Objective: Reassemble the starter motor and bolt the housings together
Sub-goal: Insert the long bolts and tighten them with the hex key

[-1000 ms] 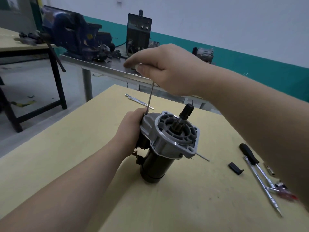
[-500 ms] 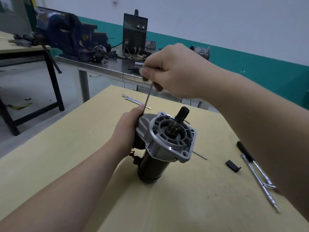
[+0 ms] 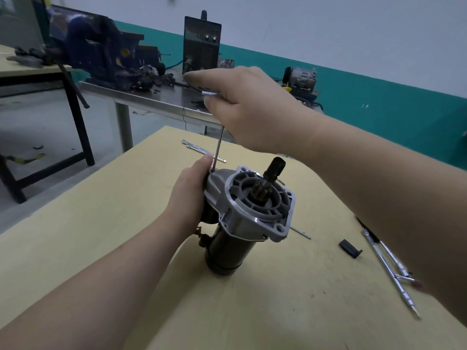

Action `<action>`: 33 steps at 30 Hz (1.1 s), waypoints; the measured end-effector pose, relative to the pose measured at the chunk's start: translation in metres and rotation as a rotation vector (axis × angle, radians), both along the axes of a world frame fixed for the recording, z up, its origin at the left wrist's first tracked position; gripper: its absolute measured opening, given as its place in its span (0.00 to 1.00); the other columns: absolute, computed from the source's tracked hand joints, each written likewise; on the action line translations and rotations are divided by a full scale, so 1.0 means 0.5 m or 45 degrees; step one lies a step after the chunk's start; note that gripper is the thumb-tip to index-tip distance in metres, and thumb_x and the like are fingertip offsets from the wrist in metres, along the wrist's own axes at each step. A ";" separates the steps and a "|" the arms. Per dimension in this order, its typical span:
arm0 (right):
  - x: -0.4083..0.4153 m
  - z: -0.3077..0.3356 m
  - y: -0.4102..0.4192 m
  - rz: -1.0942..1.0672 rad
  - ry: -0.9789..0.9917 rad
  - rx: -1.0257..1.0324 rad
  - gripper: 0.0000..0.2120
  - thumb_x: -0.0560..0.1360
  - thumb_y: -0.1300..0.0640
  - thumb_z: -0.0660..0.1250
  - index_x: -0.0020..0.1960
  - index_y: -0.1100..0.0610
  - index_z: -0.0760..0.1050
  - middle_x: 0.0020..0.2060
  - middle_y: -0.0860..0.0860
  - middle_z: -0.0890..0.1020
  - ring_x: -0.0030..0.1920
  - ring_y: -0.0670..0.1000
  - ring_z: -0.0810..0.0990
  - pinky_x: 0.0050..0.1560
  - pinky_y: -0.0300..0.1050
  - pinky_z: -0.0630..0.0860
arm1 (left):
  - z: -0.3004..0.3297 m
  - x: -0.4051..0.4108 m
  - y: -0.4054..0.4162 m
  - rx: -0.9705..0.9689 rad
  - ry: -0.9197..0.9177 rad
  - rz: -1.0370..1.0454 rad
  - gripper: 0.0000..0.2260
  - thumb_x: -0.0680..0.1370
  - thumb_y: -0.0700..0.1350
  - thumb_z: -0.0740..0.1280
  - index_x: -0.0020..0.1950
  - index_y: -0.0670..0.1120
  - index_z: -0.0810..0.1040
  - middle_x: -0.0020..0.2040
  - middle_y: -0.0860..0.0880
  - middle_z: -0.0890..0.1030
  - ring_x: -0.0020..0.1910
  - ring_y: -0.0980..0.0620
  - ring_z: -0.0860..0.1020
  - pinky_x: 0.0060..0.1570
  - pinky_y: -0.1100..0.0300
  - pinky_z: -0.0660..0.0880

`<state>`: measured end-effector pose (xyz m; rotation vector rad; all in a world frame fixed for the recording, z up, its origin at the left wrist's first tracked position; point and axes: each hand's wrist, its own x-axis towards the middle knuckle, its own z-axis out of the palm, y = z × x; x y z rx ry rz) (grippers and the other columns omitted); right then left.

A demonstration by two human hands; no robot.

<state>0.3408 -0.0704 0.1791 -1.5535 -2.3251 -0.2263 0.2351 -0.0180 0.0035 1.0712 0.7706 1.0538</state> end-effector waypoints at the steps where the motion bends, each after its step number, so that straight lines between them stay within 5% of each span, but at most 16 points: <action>1: 0.001 0.001 -0.001 -0.017 0.003 0.015 0.22 0.88 0.58 0.55 0.82 0.51 0.66 0.72 0.47 0.78 0.55 0.40 0.81 0.57 0.36 0.72 | 0.001 0.001 -0.002 0.021 0.010 0.016 0.20 0.66 0.69 0.67 0.33 0.52 0.76 0.40 0.42 0.78 0.45 0.42 0.77 0.55 0.41 0.74; 3: 0.008 0.000 0.001 -0.047 -0.025 0.035 0.20 0.88 0.57 0.55 0.78 0.52 0.72 0.60 0.43 0.83 0.48 0.40 0.81 0.50 0.34 0.74 | 0.001 0.002 -0.003 0.058 0.042 0.048 0.24 0.66 0.71 0.66 0.35 0.50 0.75 0.40 0.41 0.76 0.43 0.43 0.75 0.51 0.44 0.71; 6: 0.045 0.001 0.011 -0.009 0.143 0.028 0.12 0.88 0.54 0.59 0.57 0.55 0.81 0.34 0.40 0.81 0.34 0.39 0.79 0.36 0.36 0.74 | 0.006 0.003 -0.004 0.073 0.097 -0.011 0.34 0.66 0.77 0.66 0.48 0.47 0.80 0.45 0.40 0.79 0.43 0.41 0.77 0.48 0.43 0.72; 8: 0.101 0.001 0.021 -0.004 0.629 0.191 0.11 0.87 0.55 0.61 0.53 0.54 0.81 0.33 0.46 0.82 0.29 0.41 0.78 0.30 0.38 0.74 | 0.011 0.002 -0.005 0.065 0.124 -0.067 0.41 0.62 0.83 0.68 0.51 0.46 0.80 0.46 0.39 0.80 0.43 0.40 0.78 0.48 0.43 0.73; 10: 0.183 -0.023 0.032 -0.172 0.945 0.421 0.11 0.87 0.55 0.61 0.55 0.56 0.81 0.37 0.56 0.83 0.32 0.48 0.81 0.33 0.51 0.79 | 0.009 -0.001 -0.002 0.076 0.130 -0.089 0.44 0.60 0.84 0.69 0.50 0.45 0.81 0.45 0.38 0.80 0.43 0.40 0.79 0.47 0.44 0.73; 12: 0.264 -0.094 0.026 -0.470 0.787 0.439 0.12 0.87 0.54 0.62 0.56 0.58 0.82 0.41 0.56 0.84 0.38 0.52 0.83 0.41 0.58 0.81 | 0.006 -0.003 -0.001 0.108 0.120 -0.118 0.39 0.65 0.79 0.69 0.49 0.42 0.83 0.43 0.38 0.80 0.42 0.39 0.79 0.44 0.47 0.74; 18: 0.375 -0.361 -0.063 -0.904 -0.017 -0.197 0.15 0.86 0.48 0.60 0.66 0.46 0.82 0.53 0.50 0.84 0.54 0.57 0.81 0.51 0.51 0.79 | 0.003 -0.003 -0.001 0.134 0.080 -0.097 0.26 0.69 0.68 0.70 0.44 0.44 0.80 0.35 0.43 0.77 0.30 0.47 0.76 0.28 0.59 0.71; 21: 0.365 -0.411 -0.087 -0.896 -0.148 -0.407 0.17 0.86 0.46 0.56 0.64 0.47 0.81 0.56 0.48 0.78 0.55 0.55 0.79 0.49 0.50 0.78 | 0.002 -0.001 0.001 0.113 0.073 -0.036 0.20 0.69 0.65 0.70 0.39 0.47 0.77 0.32 0.46 0.74 0.27 0.48 0.73 0.25 0.61 0.68; 25: 0.343 -0.402 -0.078 -0.865 -0.126 -0.342 0.18 0.86 0.43 0.55 0.64 0.47 0.81 0.58 0.47 0.76 0.60 0.52 0.75 0.54 0.51 0.77 | 0.004 -0.003 0.002 0.091 0.081 0.001 0.15 0.69 0.63 0.69 0.34 0.53 0.80 0.35 0.48 0.78 0.31 0.51 0.78 0.28 0.60 0.73; 27: 0.322 -0.389 -0.059 -0.770 -0.158 -0.398 0.16 0.83 0.42 0.61 0.62 0.47 0.82 0.54 0.45 0.78 0.56 0.50 0.75 0.53 0.49 0.78 | 0.005 -0.003 0.001 0.088 0.080 0.009 0.15 0.66 0.65 0.69 0.36 0.54 0.82 0.37 0.47 0.79 0.35 0.49 0.79 0.34 0.57 0.74; 31: 0.268 -0.371 -0.022 -0.739 -0.358 -0.616 0.04 0.77 0.57 0.65 0.49 0.52 0.78 0.41 0.49 0.77 0.40 0.51 0.77 0.34 0.45 0.74 | 0.003 -0.004 0.002 0.081 0.092 0.026 0.14 0.69 0.63 0.68 0.34 0.54 0.82 0.36 0.48 0.80 0.35 0.49 0.80 0.38 0.54 0.74; 33: 0.257 -0.363 -0.013 -0.753 -0.247 -0.649 0.06 0.77 0.60 0.65 0.50 0.53 0.79 0.41 0.50 0.79 0.39 0.51 0.77 0.33 0.44 0.73 | 0.001 -0.004 0.004 0.067 0.092 0.026 0.14 0.72 0.61 0.67 0.34 0.54 0.82 0.35 0.48 0.81 0.34 0.50 0.80 0.38 0.54 0.75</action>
